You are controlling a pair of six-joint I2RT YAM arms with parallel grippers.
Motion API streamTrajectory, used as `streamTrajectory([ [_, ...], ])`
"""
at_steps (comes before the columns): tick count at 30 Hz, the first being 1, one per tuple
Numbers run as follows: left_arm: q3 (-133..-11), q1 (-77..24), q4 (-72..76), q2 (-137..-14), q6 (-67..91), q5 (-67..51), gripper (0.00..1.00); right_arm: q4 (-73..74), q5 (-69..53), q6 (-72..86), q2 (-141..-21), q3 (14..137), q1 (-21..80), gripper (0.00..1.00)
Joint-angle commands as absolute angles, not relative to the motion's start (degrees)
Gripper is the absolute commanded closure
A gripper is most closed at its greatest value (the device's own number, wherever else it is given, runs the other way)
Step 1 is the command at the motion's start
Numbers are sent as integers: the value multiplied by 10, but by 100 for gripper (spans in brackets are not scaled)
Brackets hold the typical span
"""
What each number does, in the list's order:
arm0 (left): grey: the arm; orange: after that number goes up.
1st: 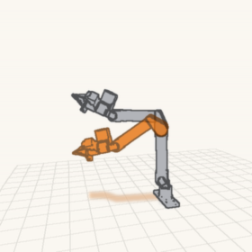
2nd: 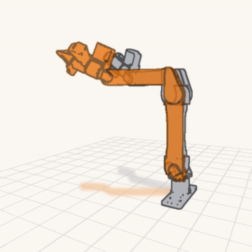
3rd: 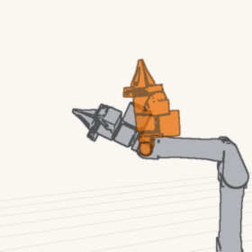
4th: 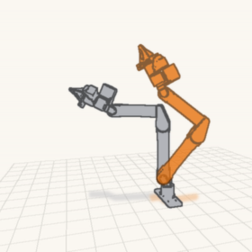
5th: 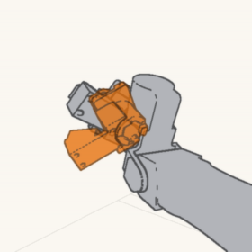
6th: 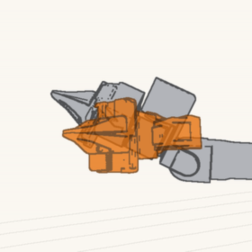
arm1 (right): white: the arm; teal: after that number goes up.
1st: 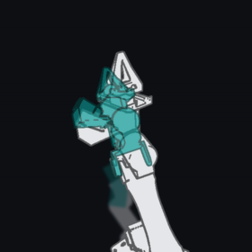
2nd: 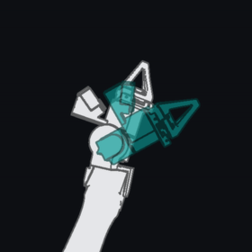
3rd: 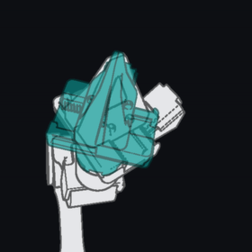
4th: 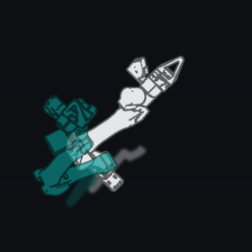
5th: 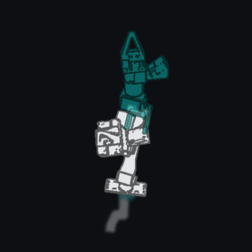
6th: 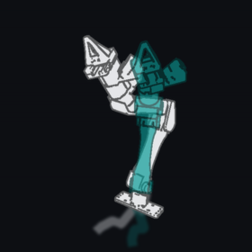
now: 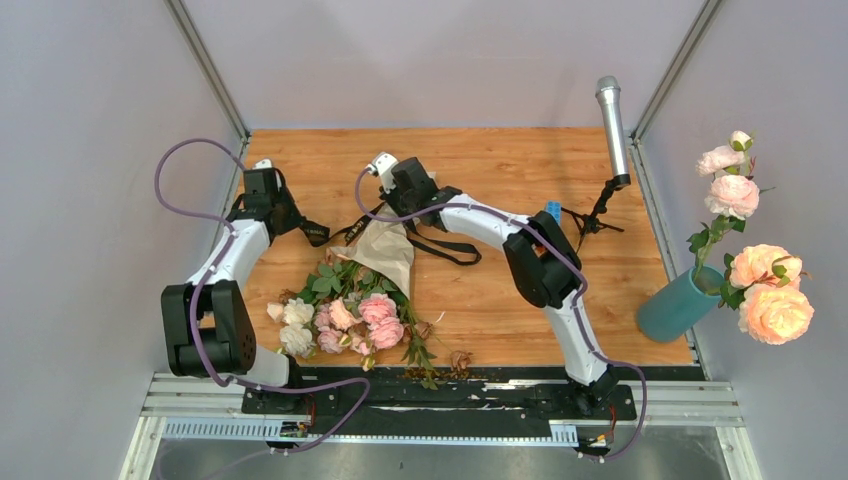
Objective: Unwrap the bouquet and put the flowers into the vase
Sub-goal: Untie the ribbon from the wrapping paper.
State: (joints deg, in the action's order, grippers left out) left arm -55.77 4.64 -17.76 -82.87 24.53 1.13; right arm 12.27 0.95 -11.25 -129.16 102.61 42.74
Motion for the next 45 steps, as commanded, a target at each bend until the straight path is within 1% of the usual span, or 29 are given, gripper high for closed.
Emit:
streamTrajectory([
  [1,-558,58,-161,-811,255,12,100,83,94,-107,-1220,1003,432,100],
  [7,-557,81,-147,-815,264,4,100,92,182,-91,-1119,929,430,100],
  [13,-555,93,-138,-826,266,-8,100,157,261,-43,-1020,825,417,100],
  [17,-544,101,-131,-822,266,-4,100,200,298,-22,-965,759,384,100],
  [21,-539,106,-129,-817,267,-4,100,249,394,-5,-941,717,351,100],
  [23,-538,107,-129,-816,267,-3,100,282,437,36,-944,714,327,100],
  [28,-537,108,-132,-815,267,-1,100,339,438,101,-945,693,273,100],
  [32,-530,108,-134,-813,264,-2,99,341,436,117,-934,667,266,100],
  [34,-529,108,-137,-812,263,-2,94,341,434,118,-931,663,266,100],
  [35,-530,108,-139,-811,261,-2,88,341,434,119,-928,663,267,100],
  [37,-531,108,-144,-808,256,-2,74,341,428,118,-921,666,267,95],
  [39,-534,108,-153,-803,251,-2,56,341,416,114,-915,671,267,83],
  [40,-536,108,-159,-800,249,-2,46,341,408,112,-912,674,266,75],
  [42,-540,108,-168,-792,245,-2,28,341,388,108,-906,682,266,62],
  [43,-542,108,-173,-787,244,-2,22,342,379,105,-904,685,266,58],
  [45,-547,107,-181,-778,242,-2,16,341,356,101,-899,692,267,54],
])
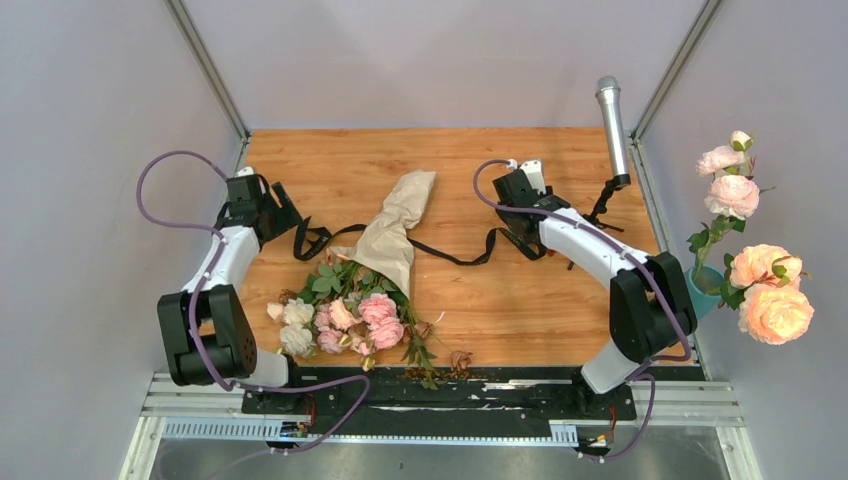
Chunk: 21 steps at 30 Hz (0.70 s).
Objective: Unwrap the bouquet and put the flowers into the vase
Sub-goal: Untie the ribbon from the wrapping paper.
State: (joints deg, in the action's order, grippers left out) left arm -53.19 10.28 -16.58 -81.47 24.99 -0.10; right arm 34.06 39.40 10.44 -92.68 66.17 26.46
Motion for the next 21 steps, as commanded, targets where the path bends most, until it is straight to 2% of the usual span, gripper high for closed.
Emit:
streamTrajectory([
  [1,-549,107,-185,-771,240,-4,14,342,343,100,-895,695,268,52],
  [8,-564,67,-215,-736,222,-51,9,315,265,70,-870,705,291,38],
  [12,-569,11,-214,-744,241,-115,10,282,162,69,-855,699,295,35],
  [16,-548,-54,-152,-774,287,-198,11,235,43,101,-855,685,296,34],
  [21,-537,-74,-116,-832,311,-236,11,185,-78,162,-898,694,296,34],
])
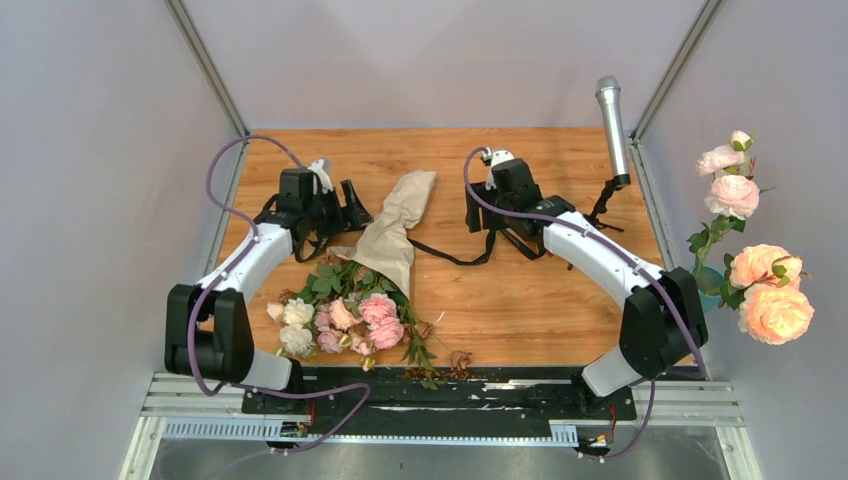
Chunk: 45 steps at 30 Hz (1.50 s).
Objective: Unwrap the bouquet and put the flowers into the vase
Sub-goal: Untie the ribbon from the wrapping paper, then unfold the wrapping paper at the center of the board.
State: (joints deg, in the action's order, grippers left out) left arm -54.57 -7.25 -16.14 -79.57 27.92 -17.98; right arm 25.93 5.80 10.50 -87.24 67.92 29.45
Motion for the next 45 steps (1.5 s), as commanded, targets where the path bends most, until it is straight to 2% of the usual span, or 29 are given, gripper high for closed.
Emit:
streamTrajectory([
  [1,-533,-74,-111,-838,313,-237,11,178,-98,174,-913,703,296,34],
  [8,-509,-75,-97,-856,312,-228,14,119,-193,246,-1041,783,295,35],
  [14,-491,-75,-72,-871,322,-251,35,88,-221,293,-1139,860,295,36],
  [20,-491,-75,-74,-881,318,-246,40,86,-199,324,-1212,909,293,39],
  [28,-493,-76,-87,-891,302,-244,57,85,-192,344,-1274,961,289,43],
  [31,-494,-76,-91,-898,296,-242,69,76,-190,349,-1290,973,287,51],
  [37,-490,-78,-83,-891,282,-252,100,69,-173,354,-1316,996,280,85],
  [41,-492,-90,-61,-866,263,-273,100,66,-169,350,-1332,1013,276,100],
  [45,-509,-101,-66,-851,241,-286,100,66,-164,341,-1341,1029,275,100],
])
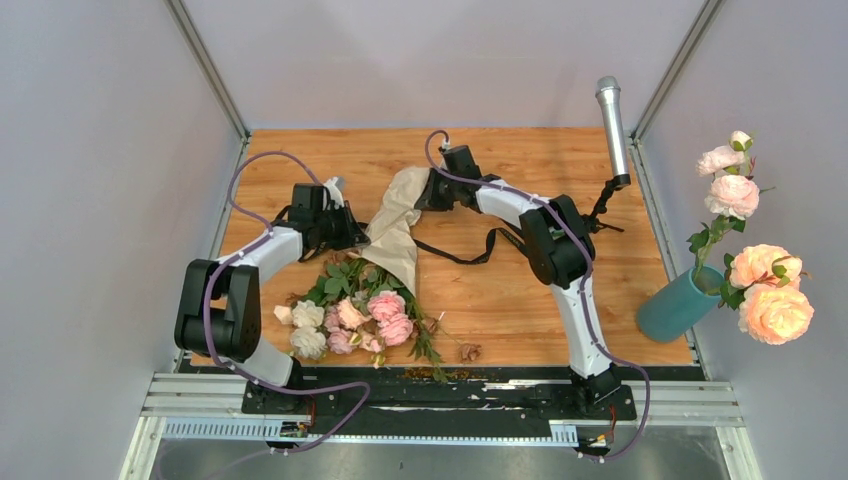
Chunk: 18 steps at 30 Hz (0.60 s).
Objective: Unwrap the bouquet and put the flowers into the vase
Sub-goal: Unfold the wrapping paper at the center of the board.
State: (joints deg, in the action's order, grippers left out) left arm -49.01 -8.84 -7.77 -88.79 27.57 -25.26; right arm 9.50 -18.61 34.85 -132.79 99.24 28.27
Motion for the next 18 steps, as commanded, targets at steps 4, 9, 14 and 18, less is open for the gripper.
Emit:
streamTrajectory([
  [4,-518,-116,-63,-837,218,-292,100,66,-166,328,-1334,1029,274,83],
  [9,-545,-142,-79,-842,189,-283,100,69,-147,303,-1300,1002,275,51],
  [14,-570,-171,-97,-843,162,-241,100,77,-125,269,-1260,968,274,38],
  [18,-580,-191,-104,-837,149,-204,100,81,-114,257,-1224,935,275,33],
])
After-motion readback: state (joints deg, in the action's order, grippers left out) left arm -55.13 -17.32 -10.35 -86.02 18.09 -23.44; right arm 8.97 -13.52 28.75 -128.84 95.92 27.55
